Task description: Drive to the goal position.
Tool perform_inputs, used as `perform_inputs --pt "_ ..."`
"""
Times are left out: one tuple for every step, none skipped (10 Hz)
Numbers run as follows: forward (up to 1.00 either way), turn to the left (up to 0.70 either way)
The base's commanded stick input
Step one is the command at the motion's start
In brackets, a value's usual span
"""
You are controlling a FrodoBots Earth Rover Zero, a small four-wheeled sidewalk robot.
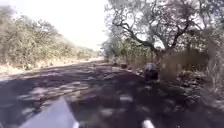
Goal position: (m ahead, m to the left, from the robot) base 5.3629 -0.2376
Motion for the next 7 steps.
perform_inputs --pt "0.50 0.00" --pt "0.50 0.00" --pt "0.50 0.00" --pt "0.50 0.00" --pt "0.50 0.00" --pt "0.50 0.00" --pt "0.50 0.00"
